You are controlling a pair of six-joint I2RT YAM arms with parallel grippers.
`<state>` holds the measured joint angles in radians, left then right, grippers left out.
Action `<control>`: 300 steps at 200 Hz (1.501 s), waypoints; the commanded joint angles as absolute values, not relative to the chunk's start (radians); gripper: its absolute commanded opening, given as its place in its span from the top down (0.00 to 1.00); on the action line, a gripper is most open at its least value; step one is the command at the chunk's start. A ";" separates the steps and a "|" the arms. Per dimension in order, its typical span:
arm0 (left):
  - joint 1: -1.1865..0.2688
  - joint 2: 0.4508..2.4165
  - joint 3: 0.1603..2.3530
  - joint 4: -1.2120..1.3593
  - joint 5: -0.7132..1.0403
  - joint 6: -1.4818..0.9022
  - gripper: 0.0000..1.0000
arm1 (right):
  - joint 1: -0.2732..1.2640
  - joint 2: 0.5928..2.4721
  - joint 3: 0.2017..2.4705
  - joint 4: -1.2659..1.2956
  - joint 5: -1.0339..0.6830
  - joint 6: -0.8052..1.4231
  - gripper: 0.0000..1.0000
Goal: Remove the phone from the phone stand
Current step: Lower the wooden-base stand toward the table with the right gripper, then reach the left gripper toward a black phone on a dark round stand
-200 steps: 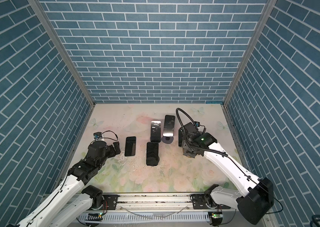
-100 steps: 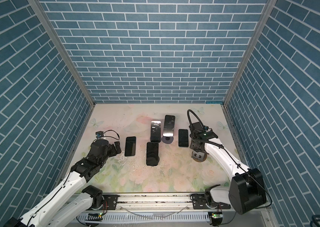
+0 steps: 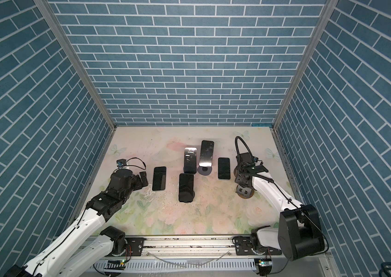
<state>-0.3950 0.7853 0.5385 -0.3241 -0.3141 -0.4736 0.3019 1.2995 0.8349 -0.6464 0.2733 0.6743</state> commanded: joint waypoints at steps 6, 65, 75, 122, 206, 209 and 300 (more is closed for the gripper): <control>-0.389 0.779 0.564 -0.349 -0.325 -0.462 0.00 | 0.290 1.325 0.829 -0.620 0.286 0.649 0.32; -0.390 0.778 0.574 -0.361 -0.312 -0.454 0.00 | 0.281 1.344 0.852 -0.639 0.280 0.647 0.10; -0.389 0.779 0.574 -0.360 -0.310 -0.456 0.00 | 0.279 1.339 0.861 -0.650 0.284 0.645 0.07; -0.390 0.779 0.578 -0.362 -0.300 -0.455 0.00 | 0.279 1.267 0.918 -0.710 0.305 0.619 0.02; -0.390 0.815 0.604 -0.364 -0.251 -0.490 0.00 | 0.280 1.119 0.968 -0.718 0.173 0.559 0.02; -0.391 0.816 0.606 -0.364 -0.248 -0.491 0.00 | 0.281 1.121 0.968 -0.716 0.165 0.558 0.02; -0.494 0.820 0.607 -0.402 -0.258 -0.545 0.00 | 0.288 1.168 0.927 -0.623 0.048 0.566 0.01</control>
